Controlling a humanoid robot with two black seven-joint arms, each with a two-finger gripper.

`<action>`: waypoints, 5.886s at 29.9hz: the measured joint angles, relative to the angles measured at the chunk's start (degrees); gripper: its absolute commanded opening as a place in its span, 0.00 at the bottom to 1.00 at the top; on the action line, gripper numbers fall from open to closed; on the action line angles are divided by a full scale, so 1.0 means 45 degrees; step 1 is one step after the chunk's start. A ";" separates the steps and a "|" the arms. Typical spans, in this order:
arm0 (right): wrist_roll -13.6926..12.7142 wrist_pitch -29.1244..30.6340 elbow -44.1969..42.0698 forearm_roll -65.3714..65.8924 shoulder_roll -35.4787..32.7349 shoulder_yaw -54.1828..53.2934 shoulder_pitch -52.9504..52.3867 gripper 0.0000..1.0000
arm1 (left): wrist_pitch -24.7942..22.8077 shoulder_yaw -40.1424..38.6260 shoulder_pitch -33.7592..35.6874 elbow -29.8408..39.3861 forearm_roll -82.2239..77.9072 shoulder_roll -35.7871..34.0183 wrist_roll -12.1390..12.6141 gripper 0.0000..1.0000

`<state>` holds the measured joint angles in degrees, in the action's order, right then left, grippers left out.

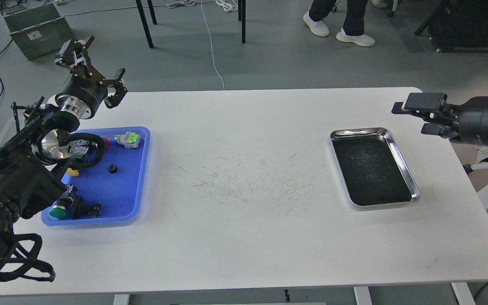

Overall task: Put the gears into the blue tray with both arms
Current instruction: 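Grasp another small black part in the steel tray with the right gripper, then carry the black part with the right gripper toward the table center, then release the black part on the table and retract the right arm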

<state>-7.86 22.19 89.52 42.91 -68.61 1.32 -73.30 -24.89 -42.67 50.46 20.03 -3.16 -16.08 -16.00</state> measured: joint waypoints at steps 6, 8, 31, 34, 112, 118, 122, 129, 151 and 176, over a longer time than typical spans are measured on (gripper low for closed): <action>-0.0108 0.0012 -0.0093 0.0632 0.0651 0.0666 -0.0057 0.98 | 0.0000 0.0027 -0.0012 0.0005 0.0000 -0.0033 0.0000 0.98; -0.0135 0.0012 -0.0350 0.0667 0.1183 0.0915 -0.0058 0.98 | 0.0003 0.0033 -0.0012 0.0005 0.0000 -0.0067 -0.0008 0.98; -0.0571 -0.0630 -0.4188 0.2646 0.6206 0.4622 0.0107 0.94 | 0.0005 0.0069 -0.0098 0.0003 -0.0034 -0.0545 -0.0039 0.98; -0.0573 -0.0836 -0.4707 0.2781 0.6613 0.4953 0.0151 0.93 | 0.0004 0.0069 -0.0077 0.0003 -0.0038 -0.0547 -0.0029 0.98; 0.1285 -0.4378 -0.7604 -0.0733 1.3450 0.3854 -0.1987 0.01 | 0.0119 0.0065 0.0279 0.0004 -0.0047 -0.0966 -0.0019 0.98; 0.1337 -0.4515 -0.9537 -0.0682 1.5188 0.3039 -0.0307 0.01 | 0.0123 0.0065 0.0294 0.0003 -0.0064 -0.1092 -0.0019 0.98; 0.1334 -0.4797 -0.9815 -0.0613 1.5237 0.2987 0.0316 0.02 | 0.0124 0.0066 0.0294 0.0003 -0.0090 -0.1083 -0.0019 0.98; 0.1329 -0.4825 -0.8504 -0.0634 1.5254 0.2962 0.0656 0.03 | 0.0113 0.0069 0.0290 0.0003 -0.0101 -0.1076 -0.0019 0.98; 0.1449 -0.4539 -0.7359 -0.0419 1.5245 0.3062 0.1801 0.32 | 0.0003 0.0069 0.0231 0.0003 -0.0100 -0.1200 -0.0019 0.98; 0.1530 -0.4779 -1.0481 -0.0892 1.5247 -0.2637 0.1773 0.93 | 0.0090 0.0439 0.0288 0.0008 -0.0984 -0.1578 0.0161 0.98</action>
<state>-0.97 0.68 42.36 38.90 0.00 -10.54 -65.32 -24.49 -40.70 51.75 20.06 -7.59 -23.18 -15.27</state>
